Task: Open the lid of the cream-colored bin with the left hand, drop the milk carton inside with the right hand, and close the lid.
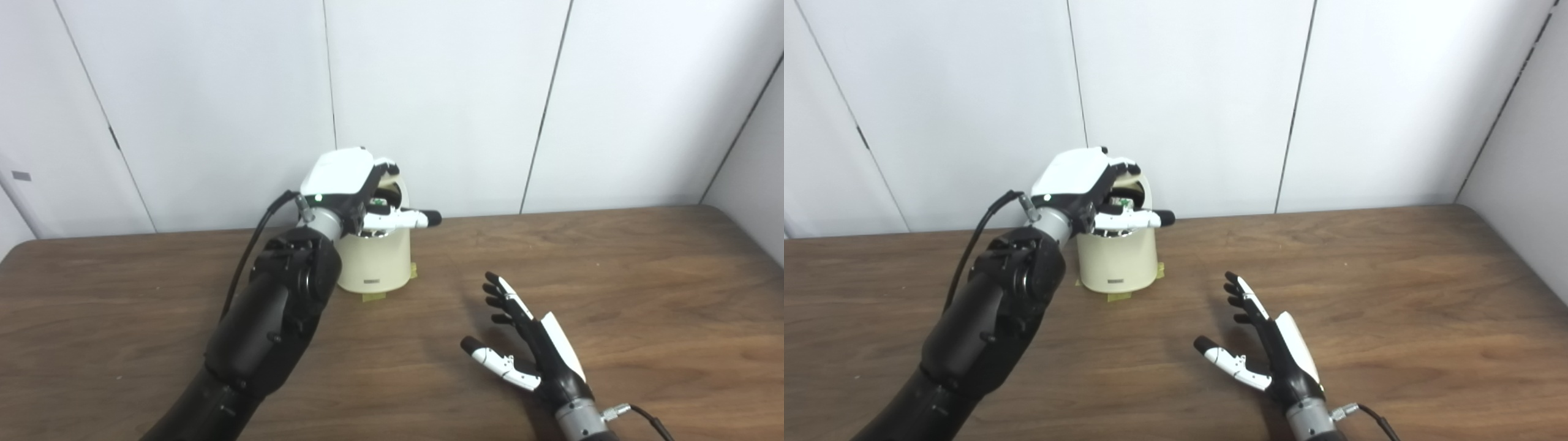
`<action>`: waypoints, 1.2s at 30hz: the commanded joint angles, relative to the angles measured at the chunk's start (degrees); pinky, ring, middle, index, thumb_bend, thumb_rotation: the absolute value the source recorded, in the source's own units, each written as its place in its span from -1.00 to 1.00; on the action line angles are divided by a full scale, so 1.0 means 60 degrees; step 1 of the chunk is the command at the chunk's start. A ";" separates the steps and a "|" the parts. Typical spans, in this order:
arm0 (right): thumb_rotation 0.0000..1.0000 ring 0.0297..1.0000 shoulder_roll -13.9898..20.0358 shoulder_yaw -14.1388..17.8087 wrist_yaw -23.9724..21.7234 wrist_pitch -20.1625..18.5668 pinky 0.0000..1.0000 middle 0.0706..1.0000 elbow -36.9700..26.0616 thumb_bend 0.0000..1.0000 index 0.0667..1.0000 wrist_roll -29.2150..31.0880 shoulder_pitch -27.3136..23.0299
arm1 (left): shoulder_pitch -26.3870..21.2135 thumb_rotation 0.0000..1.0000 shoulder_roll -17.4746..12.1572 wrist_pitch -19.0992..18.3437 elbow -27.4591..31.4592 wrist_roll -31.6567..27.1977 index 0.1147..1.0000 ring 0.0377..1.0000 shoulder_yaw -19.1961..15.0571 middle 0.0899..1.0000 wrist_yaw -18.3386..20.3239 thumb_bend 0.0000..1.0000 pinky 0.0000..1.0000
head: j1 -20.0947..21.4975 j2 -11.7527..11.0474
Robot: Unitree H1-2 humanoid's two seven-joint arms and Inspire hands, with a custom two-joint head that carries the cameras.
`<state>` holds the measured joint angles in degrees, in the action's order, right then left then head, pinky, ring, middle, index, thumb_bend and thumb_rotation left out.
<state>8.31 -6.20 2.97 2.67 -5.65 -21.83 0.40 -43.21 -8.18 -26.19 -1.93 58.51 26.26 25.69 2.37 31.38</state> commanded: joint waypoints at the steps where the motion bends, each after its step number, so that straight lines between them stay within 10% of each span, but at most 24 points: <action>1: 0.21 0.73 0.0004 0.0041 0.0071 0.0178 0.57 0.79 0.0142 -0.05 0.86 0.0005 -0.0024 | -0.0410 0.85 -0.0027 -0.0088 0.0367 0.0312 0.63 0.99 -0.0087 0.71 0.0178 0.92 1.00 | 0.0005 0.0012; 23: 0.19 0.80 0.0086 0.0124 -0.0268 -0.0539 0.65 0.86 -0.0548 -0.08 0.89 0.0068 0.0142 | 0.0716 0.94 0.0145 -0.0075 0.0560 0.0437 0.66 1.00 -0.0463 0.72 0.0382 0.95 1.00 | 0.0078 0.0281; 36: 0.33 0.79 0.0009 0.0063 -0.0300 -0.0907 0.63 0.85 -0.0900 0.01 0.88 -0.0081 0.0214 | 0.0894 0.97 -0.0612 0.0335 0.0642 0.1103 0.63 0.98 -0.0068 0.69 0.0256 0.93 1.00 | 0.0063 0.0357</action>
<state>8.33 -6.09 1.25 -2.53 -9.31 -21.91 2.18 -36.84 -10.11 -24.15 1.87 62.99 25.76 27.17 2.72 33.49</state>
